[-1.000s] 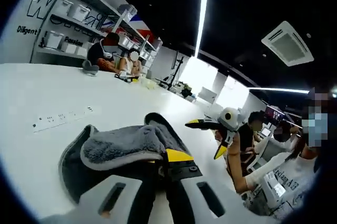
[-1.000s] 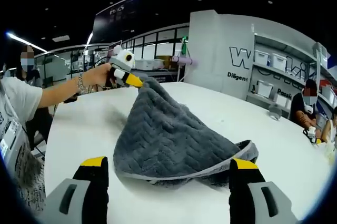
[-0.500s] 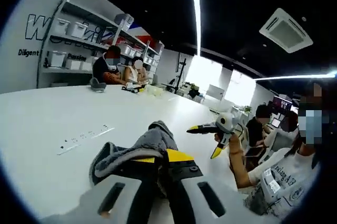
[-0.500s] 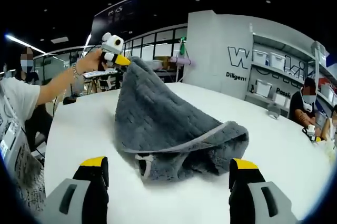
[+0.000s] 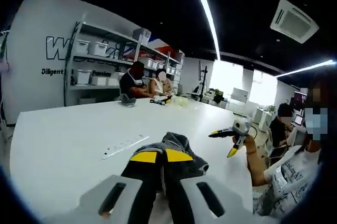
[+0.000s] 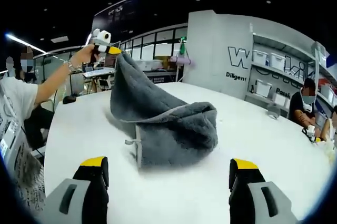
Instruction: Fold the towel on the table until its edges align and the towel forms a compact rectangular stack.
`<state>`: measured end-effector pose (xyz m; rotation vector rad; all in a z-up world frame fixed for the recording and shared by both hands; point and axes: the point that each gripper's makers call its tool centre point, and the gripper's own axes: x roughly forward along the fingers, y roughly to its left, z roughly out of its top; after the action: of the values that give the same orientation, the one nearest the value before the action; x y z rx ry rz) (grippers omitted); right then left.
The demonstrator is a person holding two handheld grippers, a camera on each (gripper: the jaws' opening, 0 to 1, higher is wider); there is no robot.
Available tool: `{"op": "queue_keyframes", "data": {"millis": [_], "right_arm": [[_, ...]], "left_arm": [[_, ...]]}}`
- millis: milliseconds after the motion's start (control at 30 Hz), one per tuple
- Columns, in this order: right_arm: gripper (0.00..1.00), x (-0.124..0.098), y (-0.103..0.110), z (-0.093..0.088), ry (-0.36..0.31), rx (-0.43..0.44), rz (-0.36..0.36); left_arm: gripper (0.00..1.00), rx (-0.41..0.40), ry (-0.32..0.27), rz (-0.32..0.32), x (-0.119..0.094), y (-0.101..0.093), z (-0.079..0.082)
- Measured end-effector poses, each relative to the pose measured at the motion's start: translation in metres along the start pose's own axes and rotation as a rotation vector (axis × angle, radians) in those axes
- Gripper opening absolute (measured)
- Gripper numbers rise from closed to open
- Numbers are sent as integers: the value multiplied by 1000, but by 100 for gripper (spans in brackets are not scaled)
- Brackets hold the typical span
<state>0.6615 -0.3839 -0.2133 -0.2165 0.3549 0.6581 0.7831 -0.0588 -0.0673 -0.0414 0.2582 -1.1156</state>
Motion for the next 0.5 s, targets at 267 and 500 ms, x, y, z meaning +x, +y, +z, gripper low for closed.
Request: {"op": "queue_keyframes", "data": {"millis": [267, 500], "right_arm": [[99, 2, 0, -2, 13, -4, 4], [99, 3, 0, -4, 23, 1, 4]], "left_arm": [[4, 8, -29, 130, -46, 30, 7], [4, -25, -75, 297, -82, 60, -3]]}}
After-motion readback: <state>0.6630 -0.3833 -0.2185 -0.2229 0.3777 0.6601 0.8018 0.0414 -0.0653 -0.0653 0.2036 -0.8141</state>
